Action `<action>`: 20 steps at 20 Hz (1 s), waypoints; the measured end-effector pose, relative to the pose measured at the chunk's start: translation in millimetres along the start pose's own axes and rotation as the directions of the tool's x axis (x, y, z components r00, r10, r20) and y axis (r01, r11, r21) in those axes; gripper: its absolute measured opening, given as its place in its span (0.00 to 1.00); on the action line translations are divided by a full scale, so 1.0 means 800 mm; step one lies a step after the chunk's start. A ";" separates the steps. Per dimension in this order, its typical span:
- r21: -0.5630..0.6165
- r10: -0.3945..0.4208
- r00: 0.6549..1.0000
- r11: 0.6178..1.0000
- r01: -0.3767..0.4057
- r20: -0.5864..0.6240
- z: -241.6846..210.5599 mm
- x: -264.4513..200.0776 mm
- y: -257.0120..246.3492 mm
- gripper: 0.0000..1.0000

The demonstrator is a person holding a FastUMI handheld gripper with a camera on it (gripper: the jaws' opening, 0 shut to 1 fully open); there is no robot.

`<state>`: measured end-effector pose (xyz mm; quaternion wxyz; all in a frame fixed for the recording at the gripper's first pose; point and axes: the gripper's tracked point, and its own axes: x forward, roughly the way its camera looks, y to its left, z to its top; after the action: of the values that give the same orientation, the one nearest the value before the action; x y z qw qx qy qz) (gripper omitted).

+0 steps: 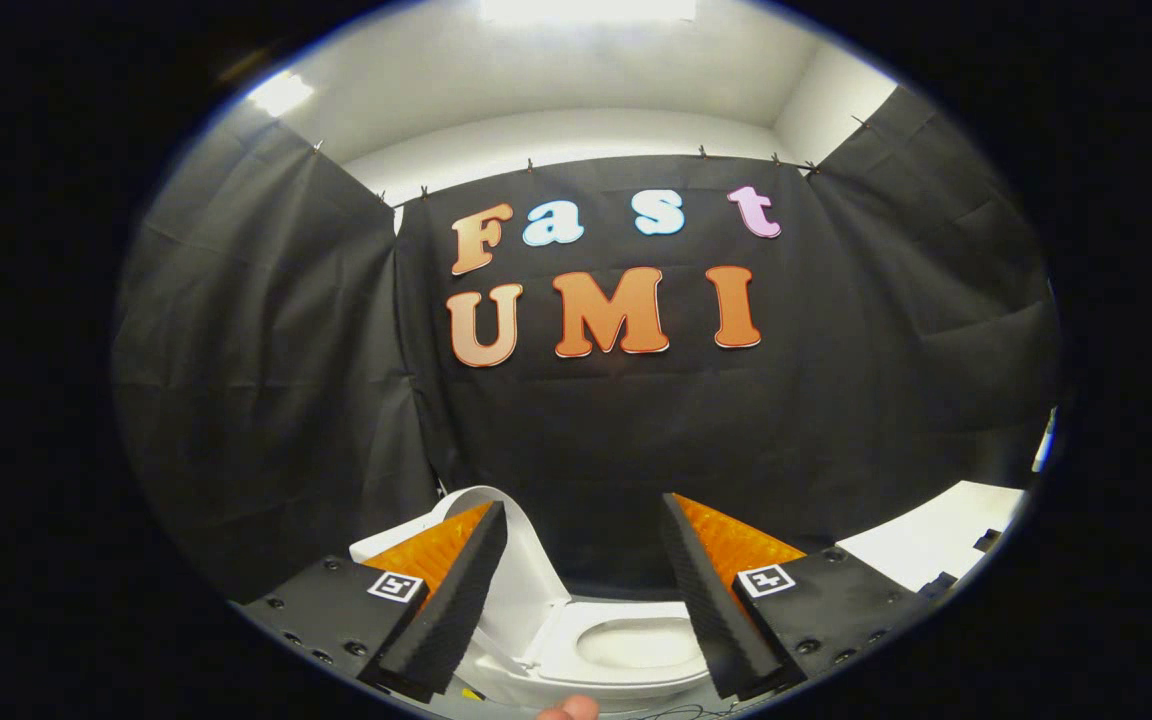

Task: Open the toilet lid.

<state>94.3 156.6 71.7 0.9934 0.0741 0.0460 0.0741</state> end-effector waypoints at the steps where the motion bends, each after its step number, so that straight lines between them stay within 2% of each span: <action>1: 0.003 -0.004 1.000 1.000 0.004 0.003 0.002 -0.003 -0.007 0.98; 7: -0.031 -0.017 0.999 0.999 0.016 -0.029 -0.011 -0.019 -0.026 0.98; 20: -0.055 -0.025 0.999 0.998 0.023 -0.046 -0.020 -0.009 -0.032 0.98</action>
<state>89.2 132.4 52.4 0.9946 0.0446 0.0681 0.0651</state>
